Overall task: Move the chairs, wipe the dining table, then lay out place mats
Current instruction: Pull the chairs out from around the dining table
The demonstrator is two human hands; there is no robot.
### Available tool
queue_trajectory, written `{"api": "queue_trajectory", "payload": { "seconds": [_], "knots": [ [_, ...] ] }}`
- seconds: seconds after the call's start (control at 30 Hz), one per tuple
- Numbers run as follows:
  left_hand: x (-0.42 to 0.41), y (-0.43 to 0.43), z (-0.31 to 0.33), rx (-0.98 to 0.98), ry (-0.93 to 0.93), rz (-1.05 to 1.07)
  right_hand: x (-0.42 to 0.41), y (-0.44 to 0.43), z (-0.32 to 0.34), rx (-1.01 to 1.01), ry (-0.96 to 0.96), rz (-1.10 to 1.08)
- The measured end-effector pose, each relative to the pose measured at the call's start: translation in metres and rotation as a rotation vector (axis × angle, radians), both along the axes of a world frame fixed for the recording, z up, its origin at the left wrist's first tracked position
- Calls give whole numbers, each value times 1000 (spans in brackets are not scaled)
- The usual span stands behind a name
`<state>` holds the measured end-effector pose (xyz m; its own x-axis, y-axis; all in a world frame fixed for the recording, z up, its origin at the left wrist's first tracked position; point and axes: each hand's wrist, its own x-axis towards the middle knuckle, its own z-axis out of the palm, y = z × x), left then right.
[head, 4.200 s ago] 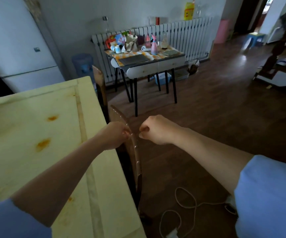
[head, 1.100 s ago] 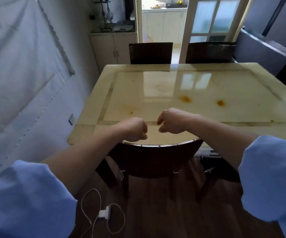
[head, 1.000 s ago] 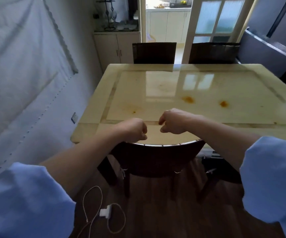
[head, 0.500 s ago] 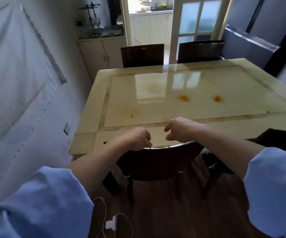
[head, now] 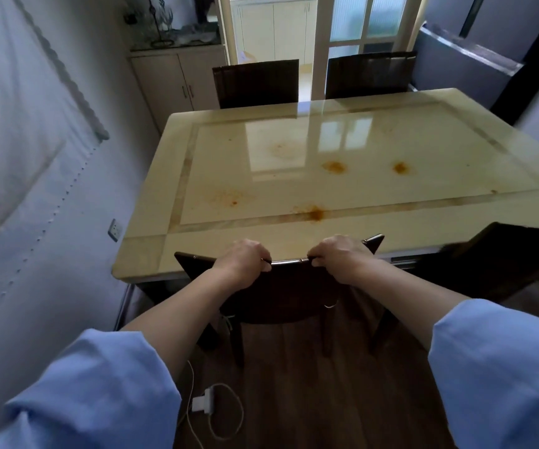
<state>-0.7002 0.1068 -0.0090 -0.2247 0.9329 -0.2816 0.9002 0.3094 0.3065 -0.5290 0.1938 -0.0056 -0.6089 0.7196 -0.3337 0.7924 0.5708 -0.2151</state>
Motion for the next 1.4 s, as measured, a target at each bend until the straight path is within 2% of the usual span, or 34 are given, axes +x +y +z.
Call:
{"api": "queue_trajectory", "payload": {
  "seconds": [0.27, 0.5, 0.7, 0.9, 1.4],
  "knots": [
    [10, 21, 7, 12, 22, -6, -3, 25, 6, 19, -36, -19],
    [-6, 24, 6, -138, -64, -52, -16, 18, 10, -31, -120, -47],
    [-14, 26, 28, -115, -171, -28, -35, 10, 27, -52, 12, -22],
    [-28, 29, 59, -39, -221, 63, -64, 14, 53, -55, 85, 126],
    [-53, -11, 66, -4, -97, 279, -116, 30, 50, -45, 56, 358]
  ]
}}
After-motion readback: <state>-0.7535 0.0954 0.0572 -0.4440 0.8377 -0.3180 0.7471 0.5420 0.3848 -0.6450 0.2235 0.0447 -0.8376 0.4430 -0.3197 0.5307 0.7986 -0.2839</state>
